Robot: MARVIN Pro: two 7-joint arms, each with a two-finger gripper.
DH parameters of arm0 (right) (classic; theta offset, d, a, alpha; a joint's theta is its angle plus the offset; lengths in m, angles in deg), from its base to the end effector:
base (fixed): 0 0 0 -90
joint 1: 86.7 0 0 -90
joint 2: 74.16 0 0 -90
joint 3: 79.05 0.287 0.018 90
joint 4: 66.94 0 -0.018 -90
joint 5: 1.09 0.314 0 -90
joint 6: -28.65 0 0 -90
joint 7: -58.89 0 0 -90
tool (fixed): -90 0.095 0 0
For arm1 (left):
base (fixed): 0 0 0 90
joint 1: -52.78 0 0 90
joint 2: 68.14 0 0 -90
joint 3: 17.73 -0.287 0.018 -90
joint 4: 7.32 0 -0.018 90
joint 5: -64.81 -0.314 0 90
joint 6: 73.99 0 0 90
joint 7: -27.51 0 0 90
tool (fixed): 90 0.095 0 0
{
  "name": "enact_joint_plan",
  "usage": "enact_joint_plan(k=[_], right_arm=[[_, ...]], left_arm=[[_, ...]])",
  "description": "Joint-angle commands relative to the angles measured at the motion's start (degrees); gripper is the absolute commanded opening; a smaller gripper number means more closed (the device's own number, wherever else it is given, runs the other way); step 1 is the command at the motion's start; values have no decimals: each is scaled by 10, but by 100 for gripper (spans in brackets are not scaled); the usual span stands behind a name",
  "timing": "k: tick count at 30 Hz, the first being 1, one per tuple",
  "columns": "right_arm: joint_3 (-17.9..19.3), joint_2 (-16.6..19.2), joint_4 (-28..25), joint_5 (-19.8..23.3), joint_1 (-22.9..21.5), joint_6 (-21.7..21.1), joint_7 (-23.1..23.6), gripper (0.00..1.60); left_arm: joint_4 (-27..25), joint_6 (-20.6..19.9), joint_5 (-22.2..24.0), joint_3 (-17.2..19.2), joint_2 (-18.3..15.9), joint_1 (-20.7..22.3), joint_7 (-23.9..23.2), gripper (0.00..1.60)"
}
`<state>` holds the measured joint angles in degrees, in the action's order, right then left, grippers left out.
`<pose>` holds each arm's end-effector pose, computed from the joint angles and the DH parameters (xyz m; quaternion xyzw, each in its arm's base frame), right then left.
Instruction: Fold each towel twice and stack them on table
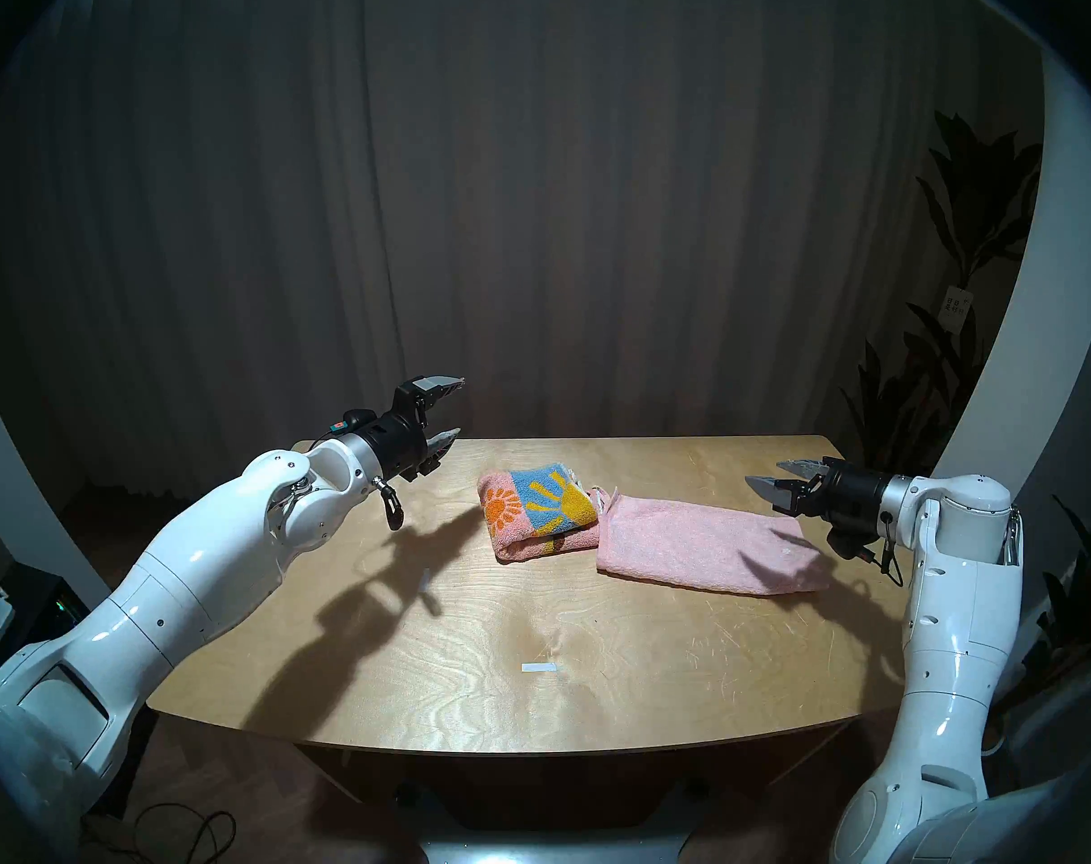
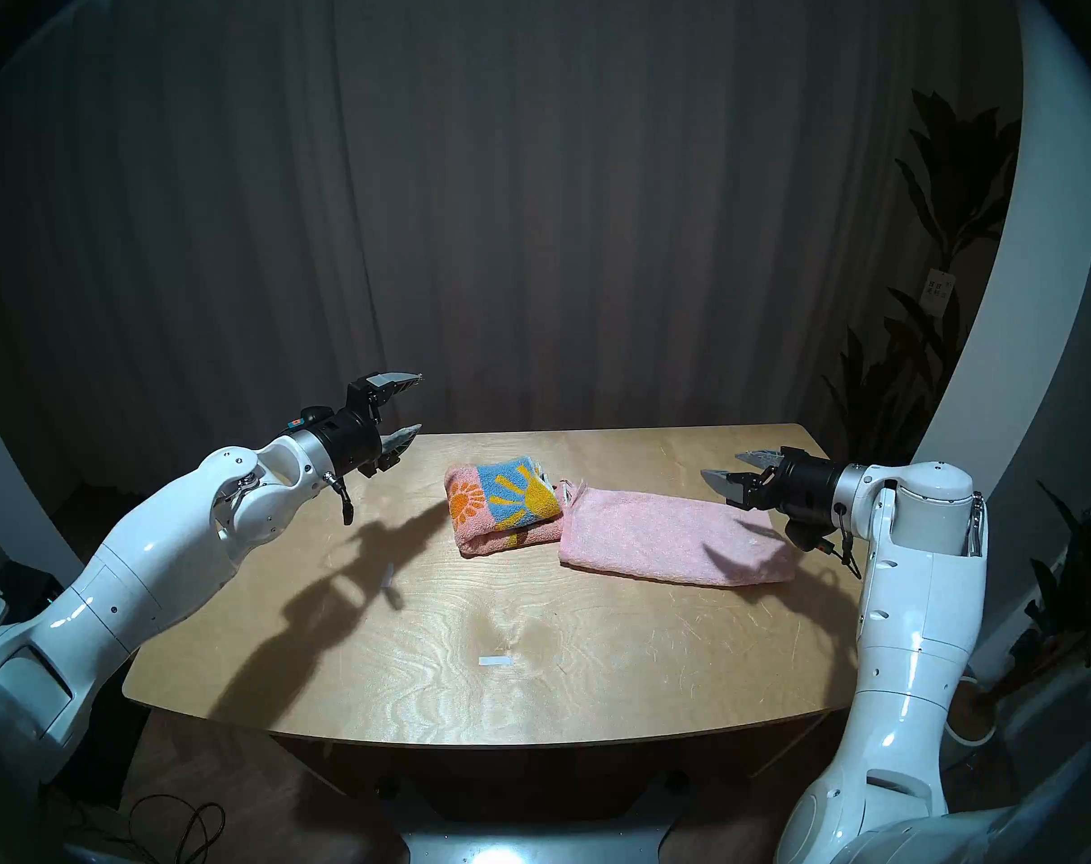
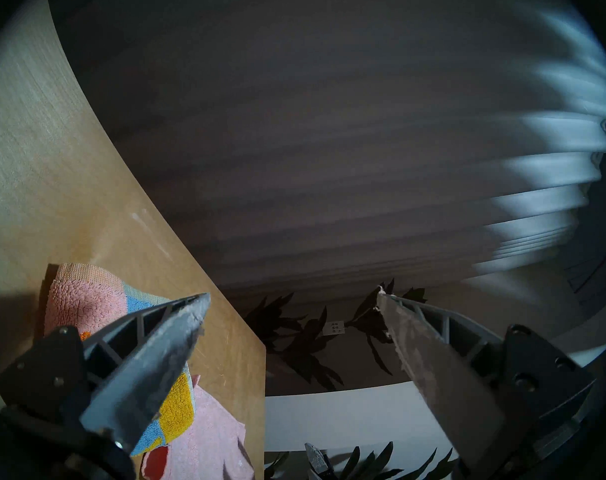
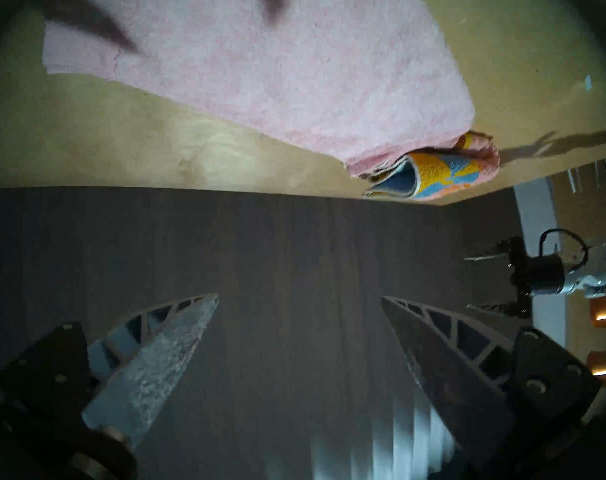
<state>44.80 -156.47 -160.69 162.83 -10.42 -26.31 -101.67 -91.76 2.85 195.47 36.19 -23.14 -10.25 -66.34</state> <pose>0.4073 -0.1761 -0.2136 -0.1448 0.7958 0.2004 0.5528 0.4852 0.0472 -0.2165 0.6614 0.2863 0.3742 0.5835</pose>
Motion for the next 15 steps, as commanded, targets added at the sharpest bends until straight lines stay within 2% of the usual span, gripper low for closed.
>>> enact_joint_plan(k=[1,6,7,10,15], right_arm=[[10,-63,-64,11,6,46,4,160],[-3,-88,-102,11,7,53,47,160],[-9,-87,-112,11,10,43,53,160],[-60,-49,-130,-38,26,0,71,160],[-108,-31,-169,-98,51,-41,94,160]], left_arm=[[-33,27,-7,24,-15,-26,-59,160],[-48,49,-16,33,-18,-50,-98,160],[-51,55,-19,34,-19,-56,-107,160],[-53,62,-22,34,-18,-61,-115,160],[-54,68,-26,33,-18,-67,-120,160]])
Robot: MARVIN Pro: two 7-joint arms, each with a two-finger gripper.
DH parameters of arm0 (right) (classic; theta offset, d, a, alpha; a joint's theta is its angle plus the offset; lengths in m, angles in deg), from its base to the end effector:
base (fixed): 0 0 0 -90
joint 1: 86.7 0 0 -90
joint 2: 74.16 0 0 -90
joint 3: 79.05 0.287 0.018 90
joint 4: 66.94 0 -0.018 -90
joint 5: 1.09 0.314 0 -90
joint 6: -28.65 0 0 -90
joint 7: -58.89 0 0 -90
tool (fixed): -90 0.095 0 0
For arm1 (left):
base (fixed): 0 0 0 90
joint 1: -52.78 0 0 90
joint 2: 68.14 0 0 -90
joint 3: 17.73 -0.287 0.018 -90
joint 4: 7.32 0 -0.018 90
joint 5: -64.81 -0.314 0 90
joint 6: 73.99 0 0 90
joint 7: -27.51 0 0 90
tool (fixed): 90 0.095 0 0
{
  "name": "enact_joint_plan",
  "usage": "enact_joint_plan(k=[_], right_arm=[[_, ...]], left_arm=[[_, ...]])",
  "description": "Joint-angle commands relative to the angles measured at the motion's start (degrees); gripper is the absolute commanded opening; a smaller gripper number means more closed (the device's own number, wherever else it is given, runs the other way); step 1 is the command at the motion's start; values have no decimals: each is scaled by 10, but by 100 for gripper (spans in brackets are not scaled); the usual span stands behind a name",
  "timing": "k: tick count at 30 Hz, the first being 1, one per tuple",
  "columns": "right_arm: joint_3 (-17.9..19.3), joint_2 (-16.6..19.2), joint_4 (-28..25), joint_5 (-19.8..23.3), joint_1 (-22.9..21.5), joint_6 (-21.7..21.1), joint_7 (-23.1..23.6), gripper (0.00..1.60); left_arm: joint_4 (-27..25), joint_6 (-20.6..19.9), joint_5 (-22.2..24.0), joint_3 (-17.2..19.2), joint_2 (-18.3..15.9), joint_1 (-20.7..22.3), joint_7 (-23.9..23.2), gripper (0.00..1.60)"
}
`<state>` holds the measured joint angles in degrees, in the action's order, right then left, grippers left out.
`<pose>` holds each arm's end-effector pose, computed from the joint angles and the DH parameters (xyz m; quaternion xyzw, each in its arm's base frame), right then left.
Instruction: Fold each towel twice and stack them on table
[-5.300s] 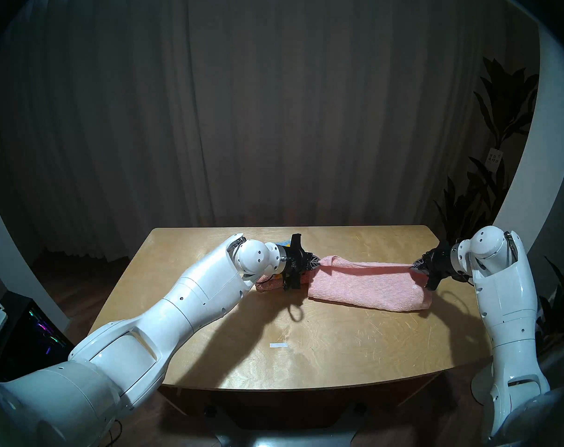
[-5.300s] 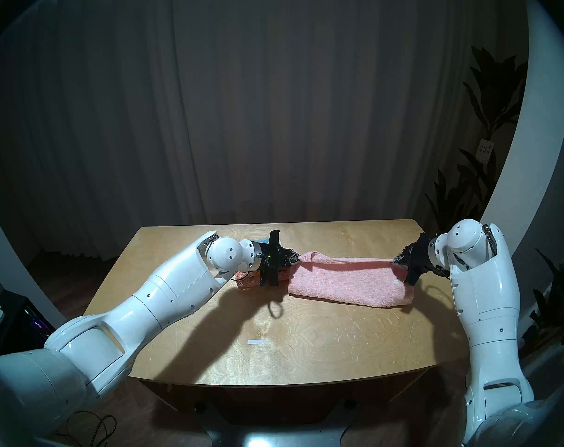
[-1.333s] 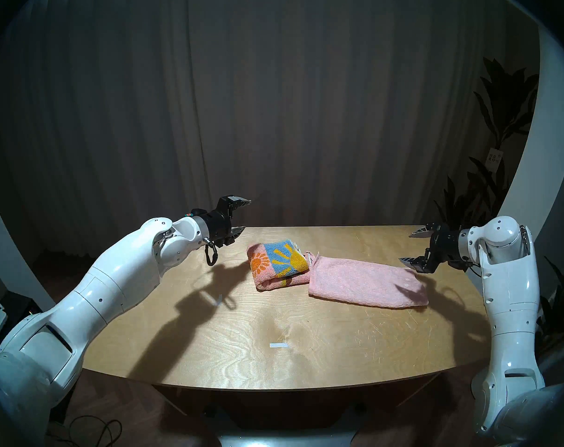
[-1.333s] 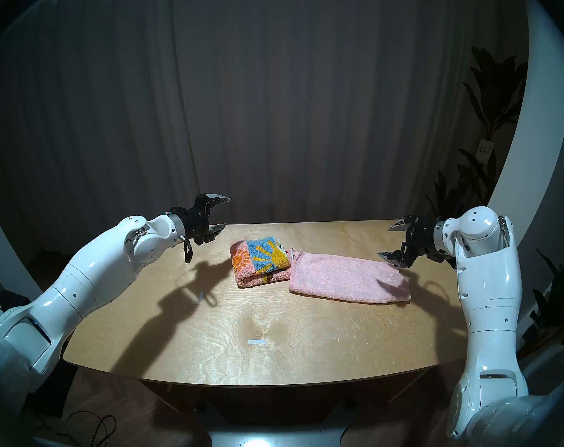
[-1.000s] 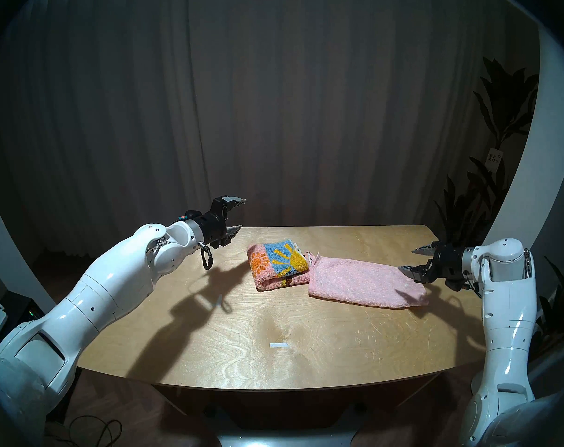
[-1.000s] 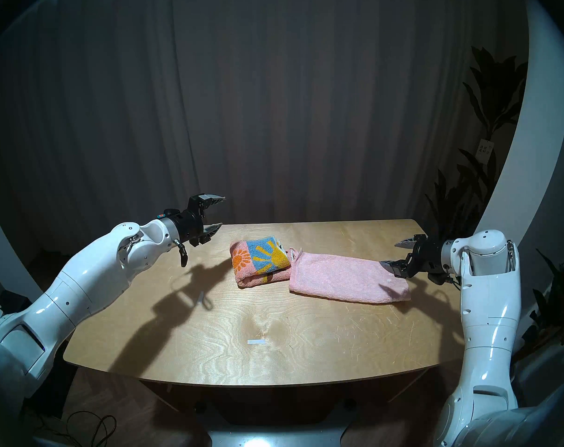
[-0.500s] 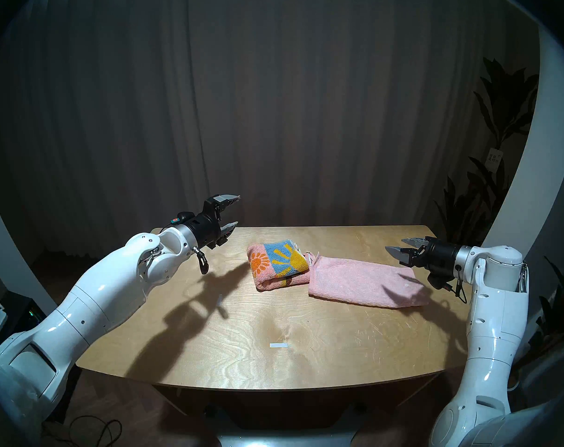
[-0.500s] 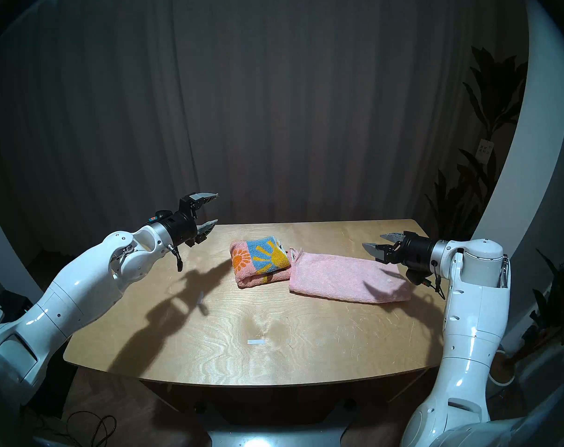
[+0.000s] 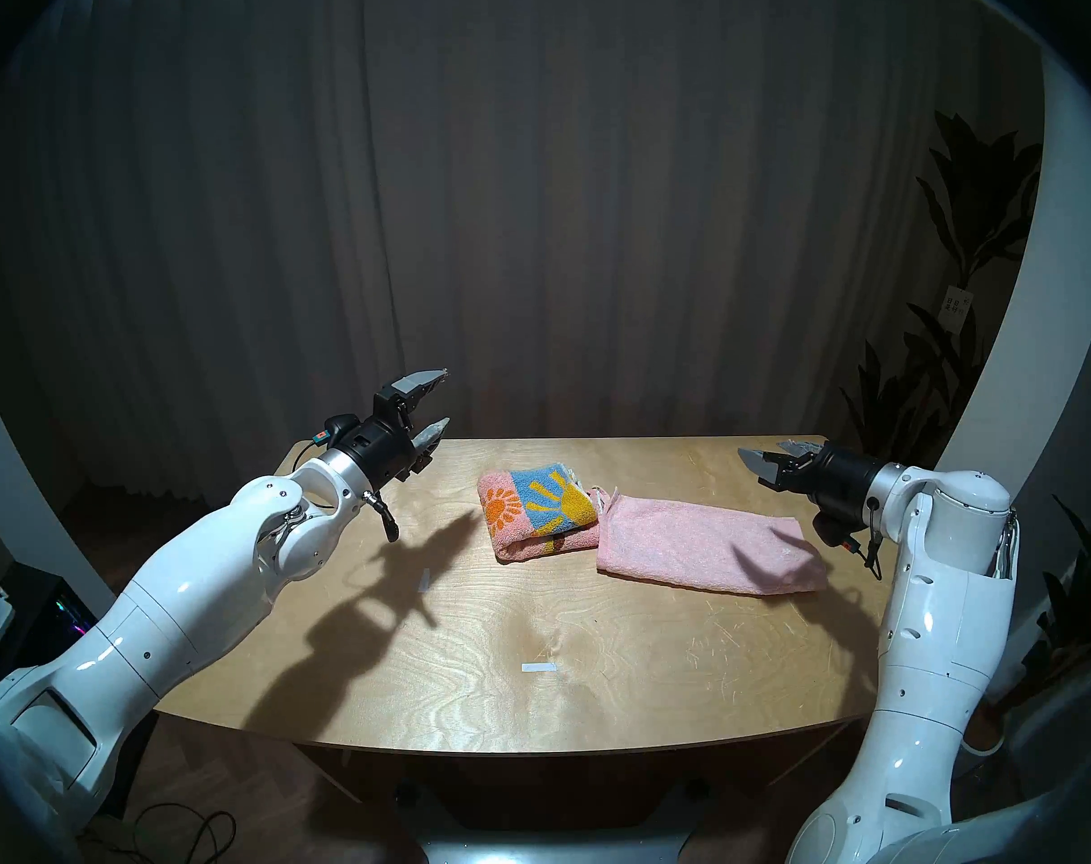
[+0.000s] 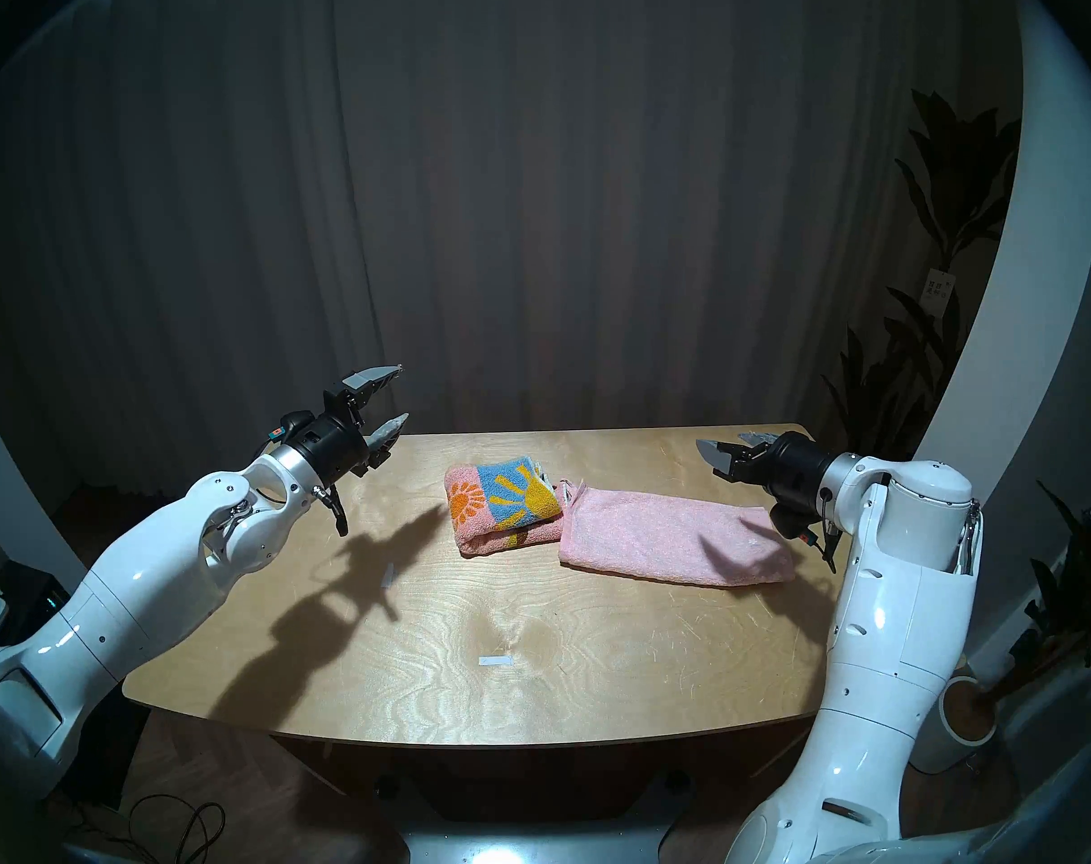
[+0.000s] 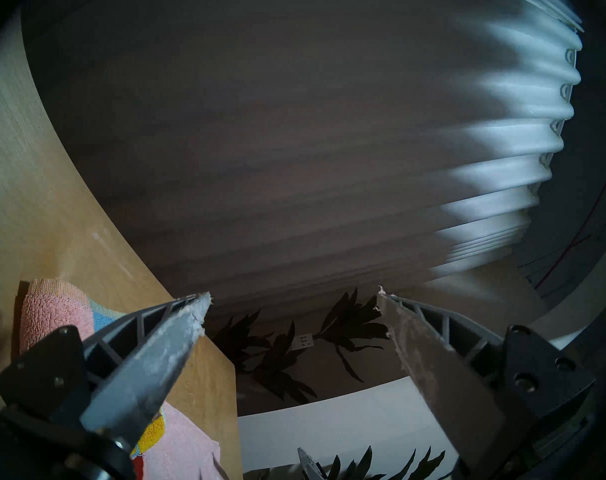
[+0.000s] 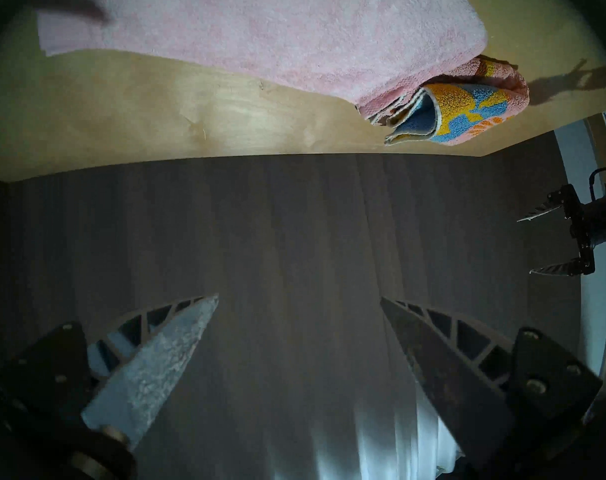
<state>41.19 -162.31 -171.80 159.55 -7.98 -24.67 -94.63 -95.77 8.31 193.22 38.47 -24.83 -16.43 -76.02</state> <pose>0.4020 -0.1339 -0.1863 -0.1461 0.7883 0.1423 0.5805 0.4620 0.0524 -0.2188 0.6117 0.2711 0.4226 0.6114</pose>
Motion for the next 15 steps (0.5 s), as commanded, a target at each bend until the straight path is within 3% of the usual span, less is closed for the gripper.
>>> enact_joint_plan(k=[1,11,12,15], right_arm=[[-80,30,-70,-81,35,-67,30,160],[-139,90,-71,-212,71,-142,72,160],[-152,110,-72,-248,78,-164,85,160],[-149,116,-70,-253,77,-166,87,160]], left_arm=[[-15,15,-5,11,-2,-7,-25,160],[-18,24,-12,10,-4,-14,-27,160],[-19,27,-14,10,-4,-16,-28,160],[-18,28,-14,9,-4,-16,-28,160]])
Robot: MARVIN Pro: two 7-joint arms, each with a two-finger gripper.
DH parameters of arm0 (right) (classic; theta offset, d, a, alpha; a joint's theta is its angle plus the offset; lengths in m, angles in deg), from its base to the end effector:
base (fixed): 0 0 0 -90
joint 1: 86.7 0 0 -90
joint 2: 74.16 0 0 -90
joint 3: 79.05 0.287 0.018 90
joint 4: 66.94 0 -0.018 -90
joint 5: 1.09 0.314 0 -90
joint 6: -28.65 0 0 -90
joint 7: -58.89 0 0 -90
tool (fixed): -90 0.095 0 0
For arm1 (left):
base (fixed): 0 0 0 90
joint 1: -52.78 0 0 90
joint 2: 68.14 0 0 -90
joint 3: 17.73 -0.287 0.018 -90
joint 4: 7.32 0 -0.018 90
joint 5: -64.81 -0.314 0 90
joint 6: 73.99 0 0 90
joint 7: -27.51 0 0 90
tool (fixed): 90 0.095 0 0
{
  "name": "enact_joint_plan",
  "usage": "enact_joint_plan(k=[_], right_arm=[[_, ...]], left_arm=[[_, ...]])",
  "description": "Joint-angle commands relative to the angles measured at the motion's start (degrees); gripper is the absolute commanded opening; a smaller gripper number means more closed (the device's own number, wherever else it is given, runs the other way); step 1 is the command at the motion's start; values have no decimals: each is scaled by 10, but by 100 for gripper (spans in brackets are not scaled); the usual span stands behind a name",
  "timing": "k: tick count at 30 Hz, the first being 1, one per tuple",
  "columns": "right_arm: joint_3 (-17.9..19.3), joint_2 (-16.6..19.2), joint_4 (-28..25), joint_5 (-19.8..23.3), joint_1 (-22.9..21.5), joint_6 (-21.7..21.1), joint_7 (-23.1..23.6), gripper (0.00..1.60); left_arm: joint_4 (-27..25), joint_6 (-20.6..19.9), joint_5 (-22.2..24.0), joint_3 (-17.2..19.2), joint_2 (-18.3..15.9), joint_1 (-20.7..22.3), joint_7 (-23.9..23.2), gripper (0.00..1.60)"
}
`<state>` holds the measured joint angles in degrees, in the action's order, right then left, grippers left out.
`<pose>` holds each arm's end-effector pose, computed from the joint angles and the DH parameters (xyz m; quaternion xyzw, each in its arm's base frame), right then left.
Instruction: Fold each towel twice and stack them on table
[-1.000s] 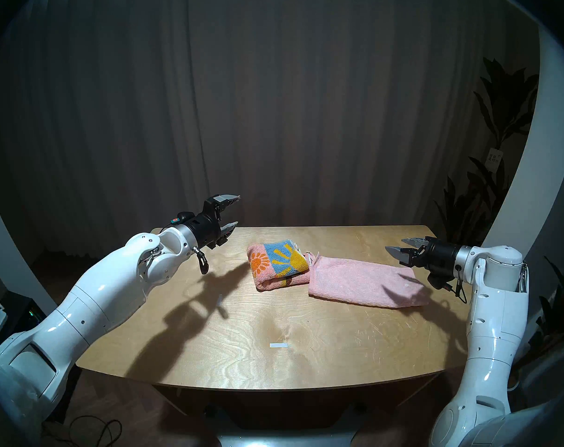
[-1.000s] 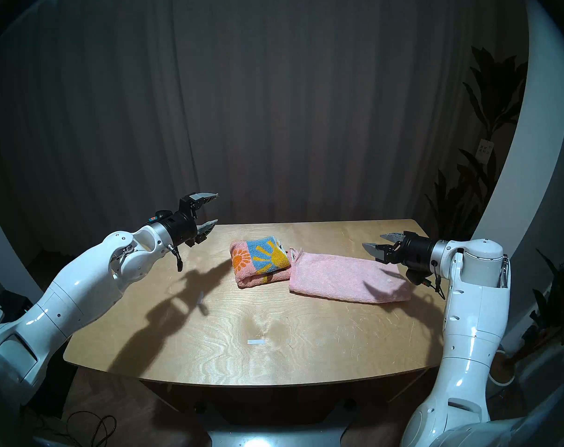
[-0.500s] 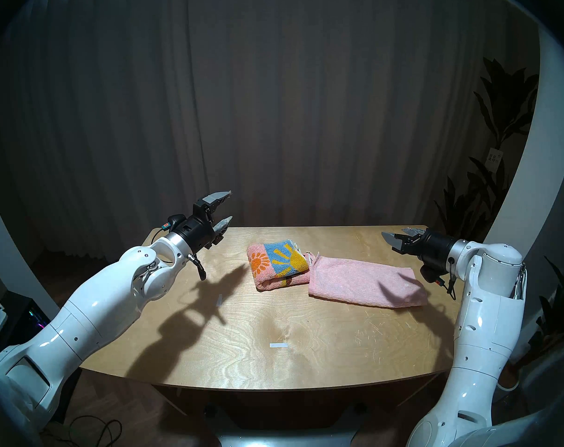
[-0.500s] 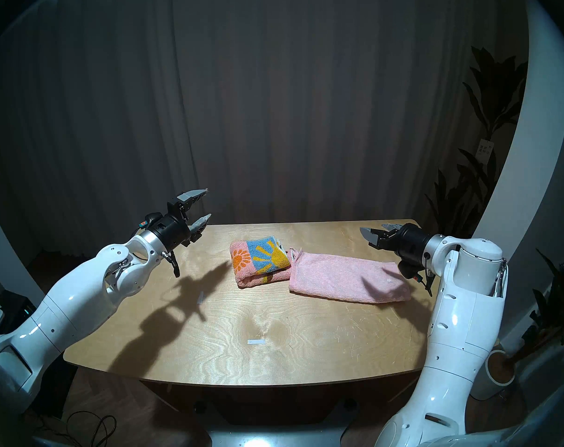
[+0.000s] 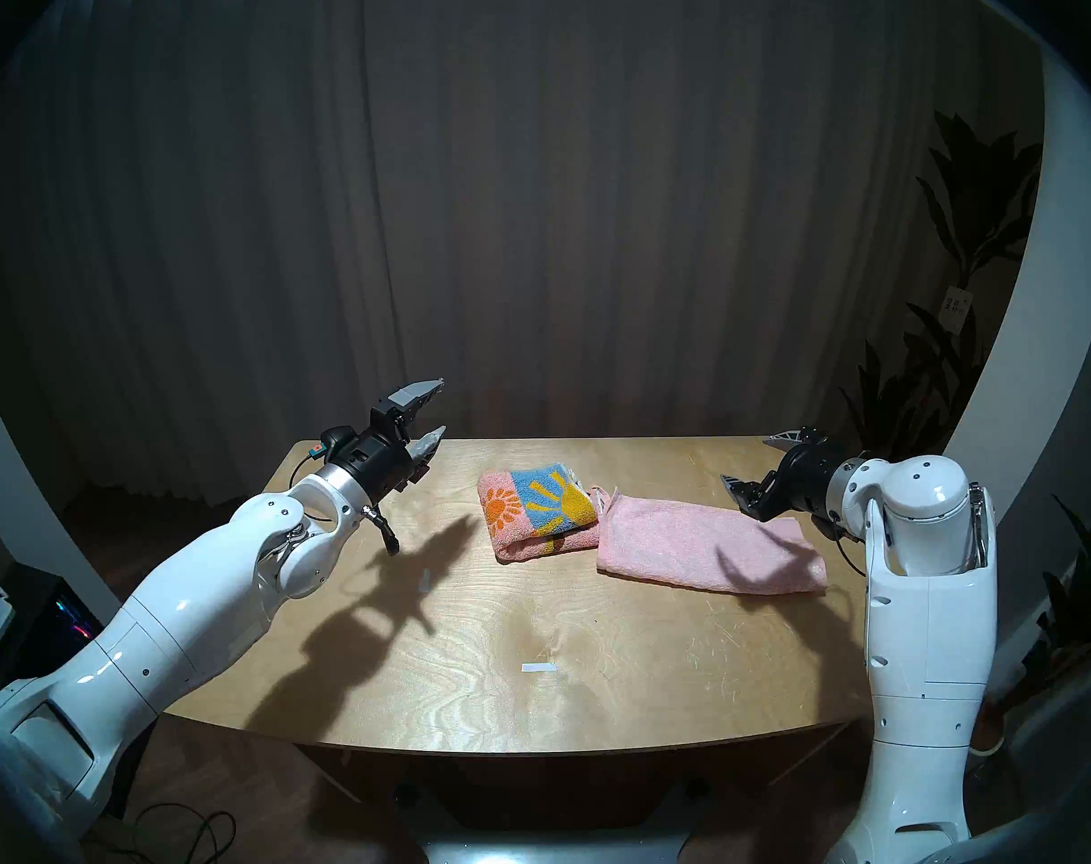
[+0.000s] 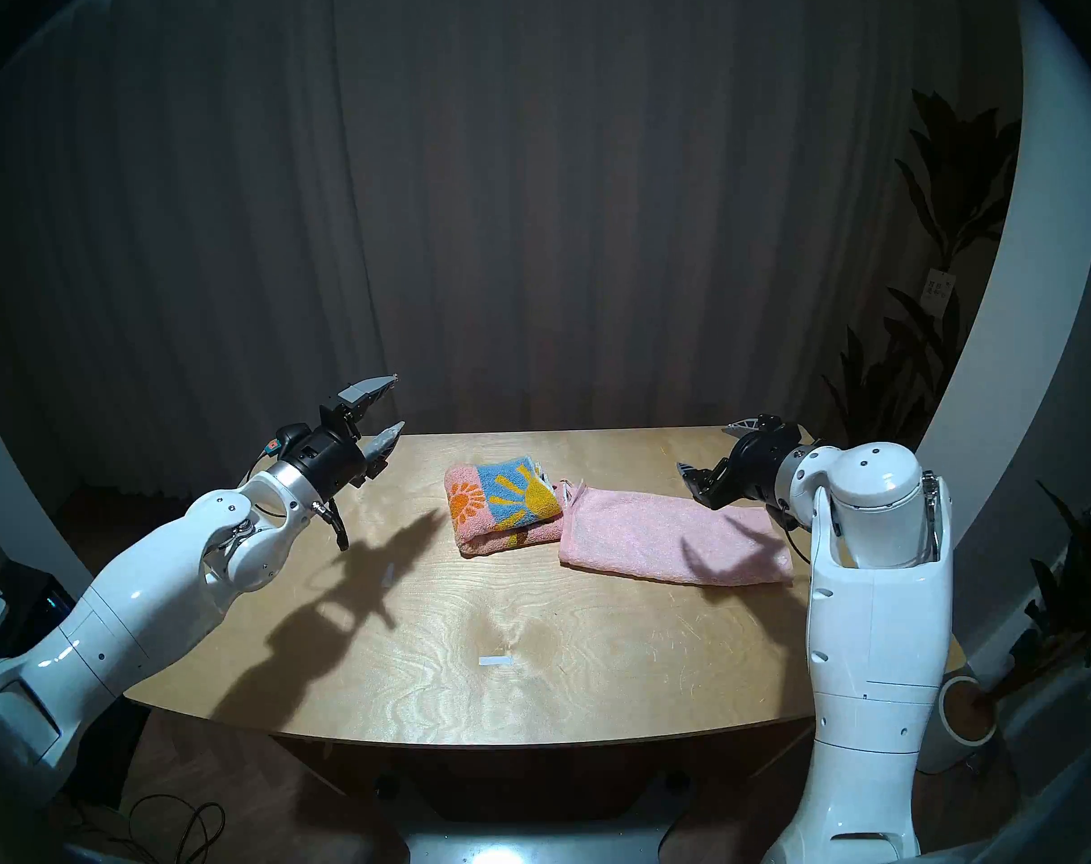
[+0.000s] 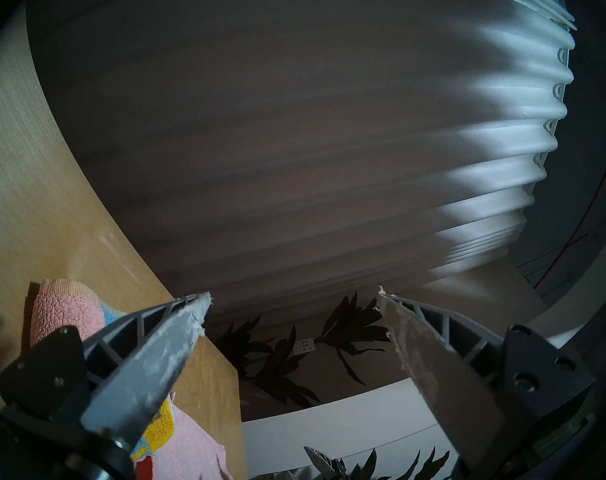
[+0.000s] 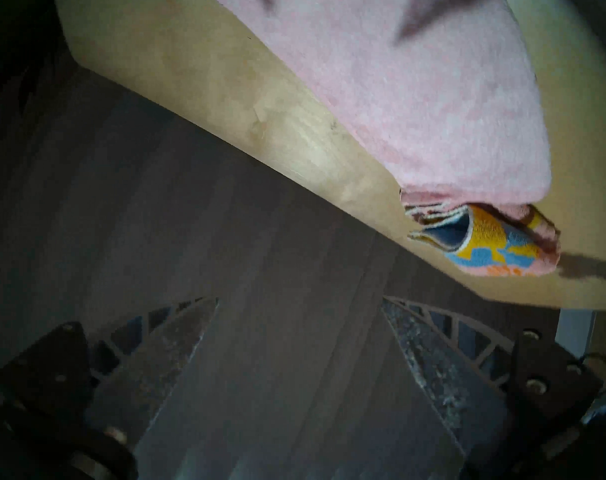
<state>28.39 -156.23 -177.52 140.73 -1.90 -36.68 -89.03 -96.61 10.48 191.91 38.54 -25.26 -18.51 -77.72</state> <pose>0.4010 -0.0997 -0.1923 -0.3331 0.7814 -0.0778 0.5219 0.4535 0.0533 -0.2277 0.6086 0.2706 0.4349 0.6060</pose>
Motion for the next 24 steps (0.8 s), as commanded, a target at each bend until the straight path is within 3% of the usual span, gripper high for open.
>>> enact_joint_plan(k=[1,12,24], right_arm=[[-23,62,-12,-74,18,-51,36,160],[-50,130,-11,-190,33,-126,83,160],[-129,204,-17,-330,70,-238,150,160]], left_arm=[[-11,7,-2,8,0,4,-11,160],[-13,16,-8,7,-2,-1,-14,160],[-18,33,-12,11,-8,-15,-26,160]])
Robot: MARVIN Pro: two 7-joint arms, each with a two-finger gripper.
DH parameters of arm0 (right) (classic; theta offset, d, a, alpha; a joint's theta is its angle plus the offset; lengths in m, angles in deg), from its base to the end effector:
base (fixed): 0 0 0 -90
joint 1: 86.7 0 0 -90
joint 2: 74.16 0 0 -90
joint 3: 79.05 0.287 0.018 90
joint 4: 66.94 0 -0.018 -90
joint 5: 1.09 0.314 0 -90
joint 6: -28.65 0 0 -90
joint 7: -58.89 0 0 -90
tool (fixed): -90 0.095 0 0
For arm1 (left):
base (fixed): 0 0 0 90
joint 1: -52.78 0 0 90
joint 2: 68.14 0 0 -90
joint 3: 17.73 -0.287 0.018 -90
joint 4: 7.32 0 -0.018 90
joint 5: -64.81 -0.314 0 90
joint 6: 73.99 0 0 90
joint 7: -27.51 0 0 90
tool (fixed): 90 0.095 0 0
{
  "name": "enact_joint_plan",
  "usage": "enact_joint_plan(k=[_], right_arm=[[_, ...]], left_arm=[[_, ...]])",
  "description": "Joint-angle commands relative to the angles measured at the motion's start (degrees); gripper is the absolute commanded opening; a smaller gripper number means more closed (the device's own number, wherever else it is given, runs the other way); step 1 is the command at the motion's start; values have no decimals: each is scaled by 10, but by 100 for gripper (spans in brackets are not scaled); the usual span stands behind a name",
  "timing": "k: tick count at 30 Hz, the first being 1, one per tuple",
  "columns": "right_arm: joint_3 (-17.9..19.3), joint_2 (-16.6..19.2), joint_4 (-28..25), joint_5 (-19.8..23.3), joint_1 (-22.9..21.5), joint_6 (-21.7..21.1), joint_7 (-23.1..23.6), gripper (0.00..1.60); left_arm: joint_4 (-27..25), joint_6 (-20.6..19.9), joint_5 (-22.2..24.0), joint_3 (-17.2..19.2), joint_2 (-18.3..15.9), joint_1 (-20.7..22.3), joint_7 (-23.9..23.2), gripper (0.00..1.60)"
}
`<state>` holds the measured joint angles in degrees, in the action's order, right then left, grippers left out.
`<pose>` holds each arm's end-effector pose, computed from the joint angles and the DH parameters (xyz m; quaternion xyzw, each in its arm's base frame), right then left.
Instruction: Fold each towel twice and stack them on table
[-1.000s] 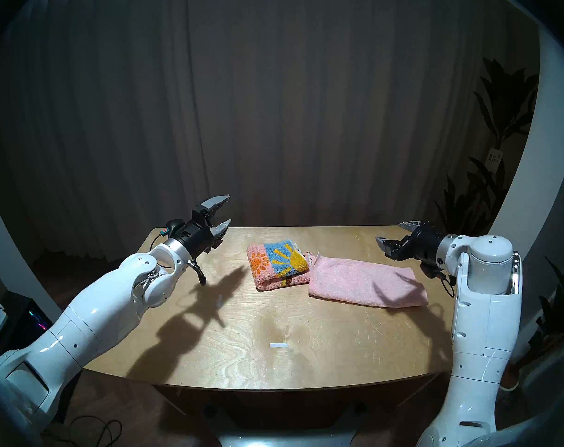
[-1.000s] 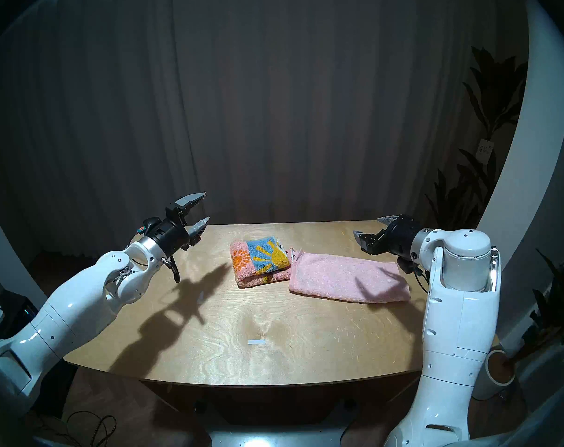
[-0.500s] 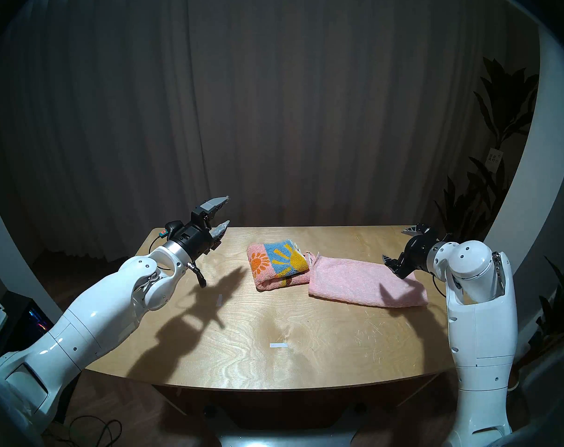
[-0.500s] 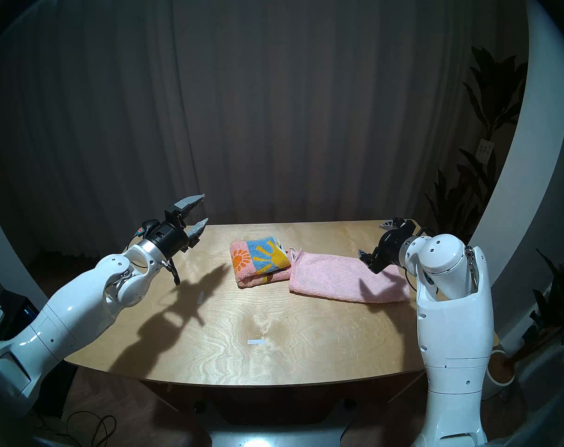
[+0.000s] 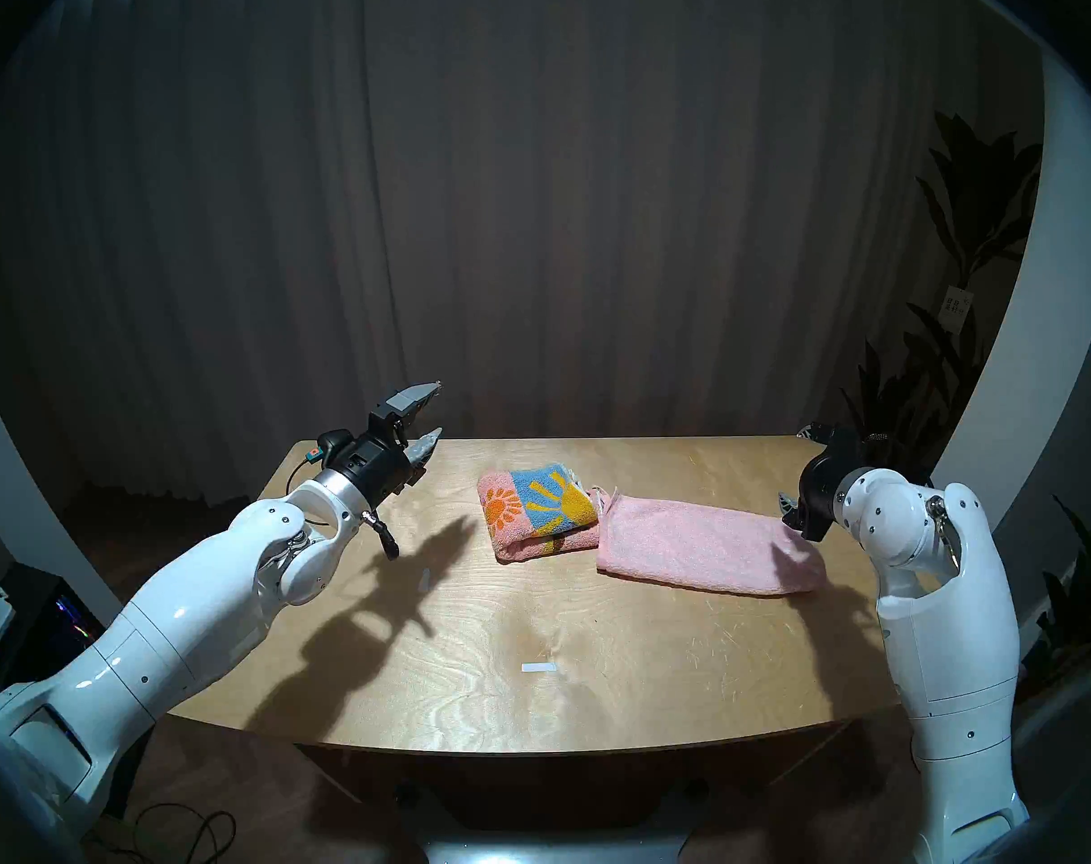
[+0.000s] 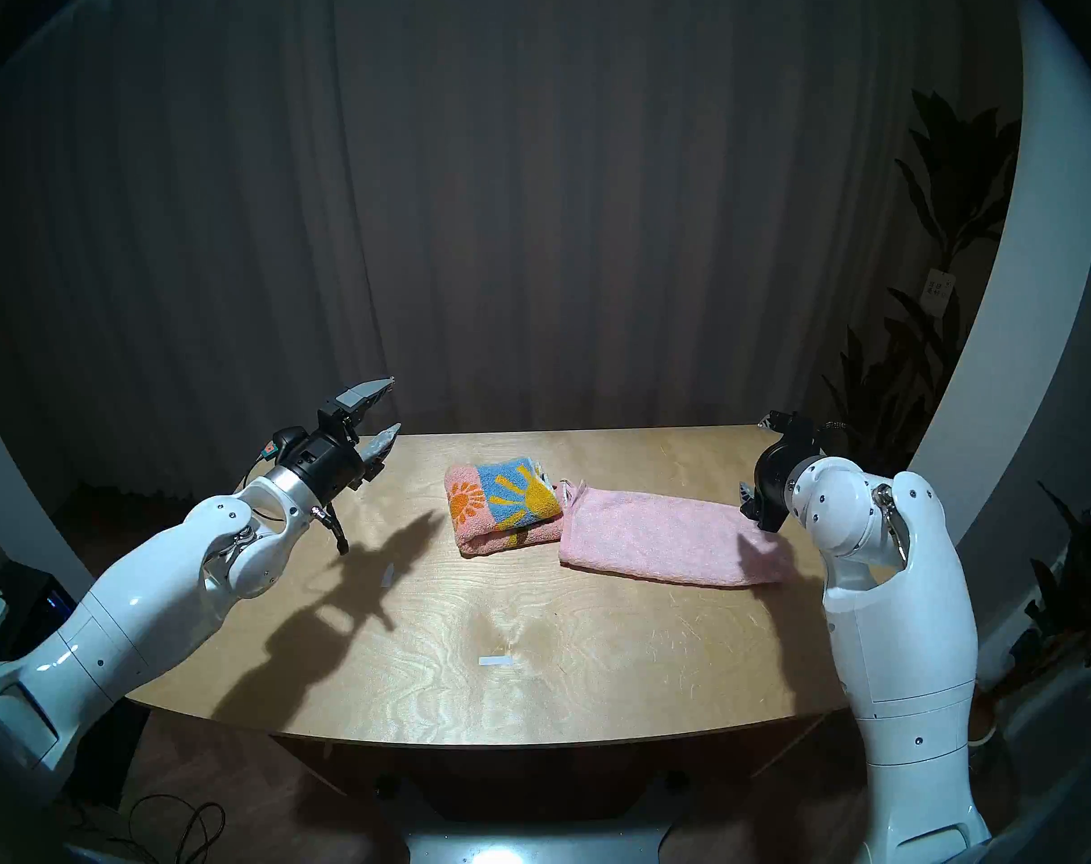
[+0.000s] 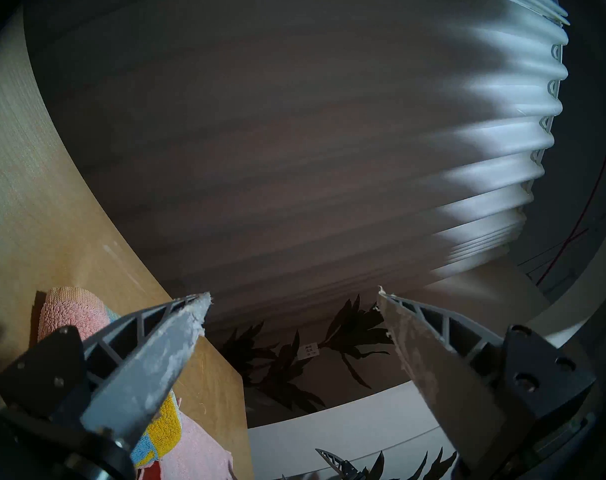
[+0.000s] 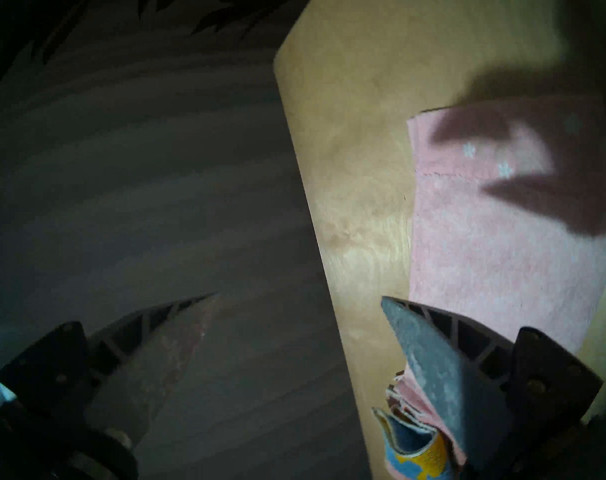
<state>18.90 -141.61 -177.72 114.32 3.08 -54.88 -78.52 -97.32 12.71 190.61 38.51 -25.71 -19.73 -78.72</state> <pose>0.4014 -0.1187 -0.2001 -0.5608 0.6313 -0.3751 0.3824 0.4484 0.0547 -0.2318 0.6065 0.2682 0.4501 0.5980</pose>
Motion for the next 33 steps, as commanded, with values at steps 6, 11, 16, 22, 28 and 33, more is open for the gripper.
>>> enact_joint_plan(k=[6,11,16,22,28,33], right_arm=[[-71,79,-22,-141,69,-90,99,160],[-73,66,-38,-201,116,-58,149,160],[-60,37,-50,-212,155,-16,187,160],[-24,-22,-64,-143,202,51,183,160],[2,-63,-82,-87,247,92,200,160],[32,-77,-111,-69,283,80,216,160]], left_arm=[[-16,27,-4,13,-8,-19,-28,160],[-29,45,-15,11,-8,-34,-42,160],[-40,58,-29,7,-2,-37,-45,160],[-49,68,-43,1,5,-35,-42,160],[-56,82,-55,-3,11,-35,-35,160],[-62,99,-62,-5,14,-39,-25,160]])
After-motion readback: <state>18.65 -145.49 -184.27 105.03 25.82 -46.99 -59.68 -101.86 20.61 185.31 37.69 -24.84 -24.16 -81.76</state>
